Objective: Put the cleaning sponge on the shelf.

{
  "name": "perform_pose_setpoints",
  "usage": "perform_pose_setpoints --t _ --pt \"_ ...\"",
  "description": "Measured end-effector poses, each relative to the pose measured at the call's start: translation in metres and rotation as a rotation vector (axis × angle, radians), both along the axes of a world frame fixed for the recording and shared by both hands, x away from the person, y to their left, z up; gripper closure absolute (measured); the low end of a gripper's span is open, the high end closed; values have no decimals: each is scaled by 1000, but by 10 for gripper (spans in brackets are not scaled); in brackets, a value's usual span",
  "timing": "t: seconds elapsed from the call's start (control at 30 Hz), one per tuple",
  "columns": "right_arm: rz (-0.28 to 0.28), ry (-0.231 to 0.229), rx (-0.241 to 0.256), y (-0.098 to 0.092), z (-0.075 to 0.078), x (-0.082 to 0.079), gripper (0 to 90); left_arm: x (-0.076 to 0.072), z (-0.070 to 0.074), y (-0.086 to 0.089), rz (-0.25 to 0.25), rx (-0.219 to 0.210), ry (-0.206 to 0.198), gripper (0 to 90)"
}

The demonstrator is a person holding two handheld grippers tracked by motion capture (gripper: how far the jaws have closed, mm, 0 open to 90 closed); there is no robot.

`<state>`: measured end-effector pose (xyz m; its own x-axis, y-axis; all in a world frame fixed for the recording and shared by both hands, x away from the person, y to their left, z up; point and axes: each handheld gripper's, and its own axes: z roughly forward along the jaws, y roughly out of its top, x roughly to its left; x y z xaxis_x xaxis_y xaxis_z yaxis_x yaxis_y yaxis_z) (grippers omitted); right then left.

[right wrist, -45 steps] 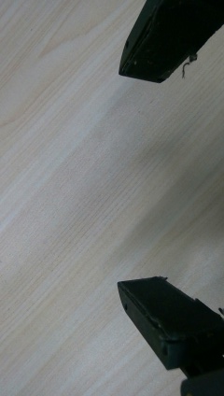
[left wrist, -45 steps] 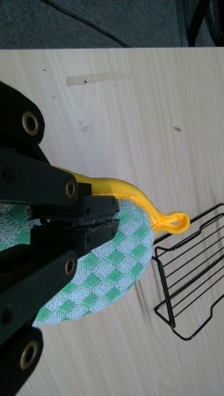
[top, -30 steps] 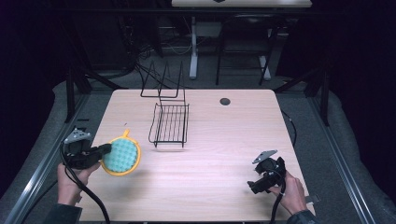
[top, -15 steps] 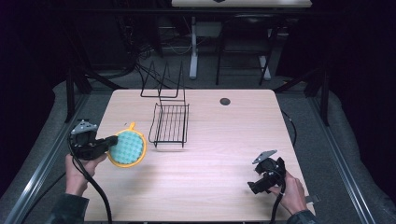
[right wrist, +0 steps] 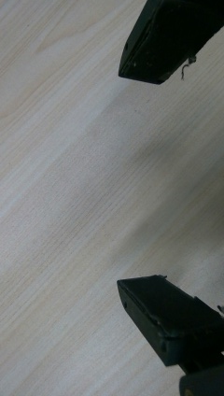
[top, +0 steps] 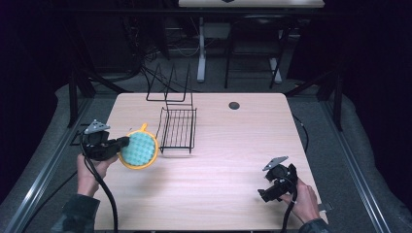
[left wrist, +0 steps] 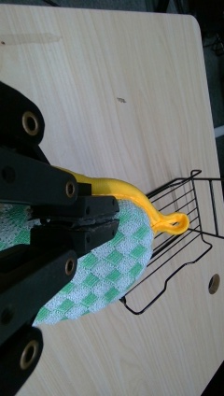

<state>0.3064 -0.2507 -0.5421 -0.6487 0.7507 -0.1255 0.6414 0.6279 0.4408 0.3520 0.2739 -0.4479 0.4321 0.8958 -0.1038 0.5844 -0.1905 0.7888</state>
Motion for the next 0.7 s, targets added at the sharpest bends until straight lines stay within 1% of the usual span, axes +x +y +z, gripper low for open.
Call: perform_pose_setpoints --t 0.1,0.17,0.23,0.33,0.5,0.57,0.7 --pt "1 -2 0 0 0 0 6 2 0 -2 -5 3 -4 878" --pt "3 -7 -1 1 1 -1 6 3 0 -4 -6 -14 -4 879" --pt "3 -14 4 2 1 -1 6 4 0 -6 -6 -19 -1 879" --pt "-2 -10 -3 2 1 -2 7 8 -1 -10 -11 -12 3 879" --pt "7 -11 5 1 2 -2 10 11 2 -17 -14 7 -16 879" --pt "6 -11 9 1 2 -3 11 13 4 -21 -15 5 -20 878" --pt "10 -10 6 2 2 -2 11 18 6 -26 -20 13 -26 878"
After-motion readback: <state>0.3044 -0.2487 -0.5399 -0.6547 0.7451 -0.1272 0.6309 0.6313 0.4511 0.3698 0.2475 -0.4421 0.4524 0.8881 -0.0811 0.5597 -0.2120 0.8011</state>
